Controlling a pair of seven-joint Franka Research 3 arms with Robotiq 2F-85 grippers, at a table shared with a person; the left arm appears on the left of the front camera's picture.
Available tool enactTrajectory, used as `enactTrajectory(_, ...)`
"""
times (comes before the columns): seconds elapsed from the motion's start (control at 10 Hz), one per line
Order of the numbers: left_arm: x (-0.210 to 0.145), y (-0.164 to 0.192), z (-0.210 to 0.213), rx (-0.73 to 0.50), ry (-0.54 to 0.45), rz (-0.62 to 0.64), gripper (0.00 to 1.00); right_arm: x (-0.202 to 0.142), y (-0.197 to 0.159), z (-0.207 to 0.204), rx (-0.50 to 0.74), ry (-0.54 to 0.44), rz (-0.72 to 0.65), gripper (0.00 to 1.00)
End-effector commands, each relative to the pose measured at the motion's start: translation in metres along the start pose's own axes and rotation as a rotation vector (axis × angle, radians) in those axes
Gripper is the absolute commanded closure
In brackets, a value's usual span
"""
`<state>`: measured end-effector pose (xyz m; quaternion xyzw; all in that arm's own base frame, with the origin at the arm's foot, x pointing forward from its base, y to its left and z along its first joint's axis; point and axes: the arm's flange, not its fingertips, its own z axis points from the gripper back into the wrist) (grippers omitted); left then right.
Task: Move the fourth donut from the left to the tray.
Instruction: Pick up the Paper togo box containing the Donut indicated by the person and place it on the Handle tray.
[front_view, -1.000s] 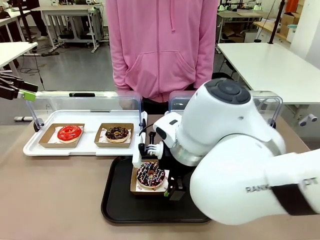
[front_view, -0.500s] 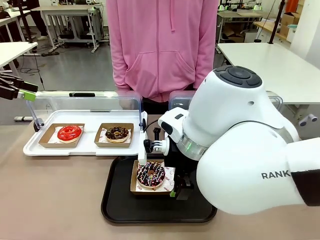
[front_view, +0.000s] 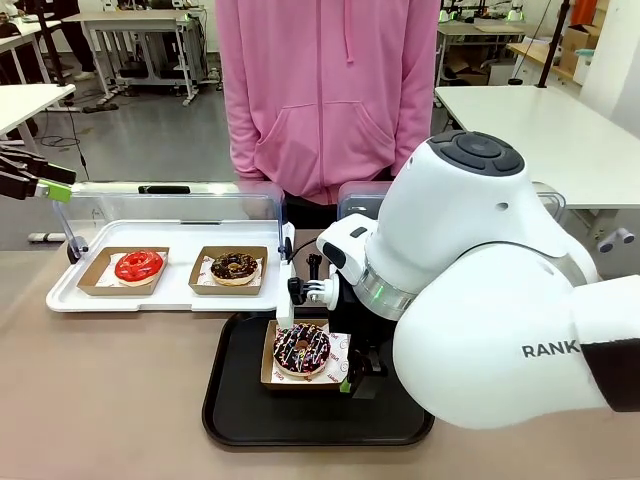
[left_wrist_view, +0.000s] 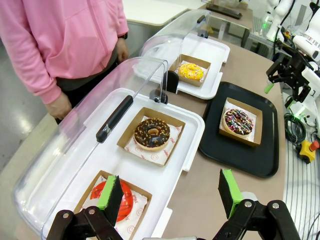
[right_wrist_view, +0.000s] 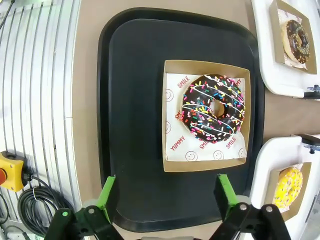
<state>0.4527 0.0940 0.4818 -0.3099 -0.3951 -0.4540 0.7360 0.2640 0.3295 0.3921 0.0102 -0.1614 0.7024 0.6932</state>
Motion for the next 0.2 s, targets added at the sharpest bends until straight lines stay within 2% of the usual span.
enactTrajectory(0.0,0.001,-0.0013,-0.0003,-0.004,-0.007,0.002,0.0,0.0032,0.0003,-0.0024,-0.03,0.004,-0.015,0.0)
enactTrajectory(0.1,0.001,-0.0013,-0.0003,-0.004,-0.007,0.002,0.0,0.0032,0.0003,-0.0024,-0.03,0.004,-0.015,0.0)
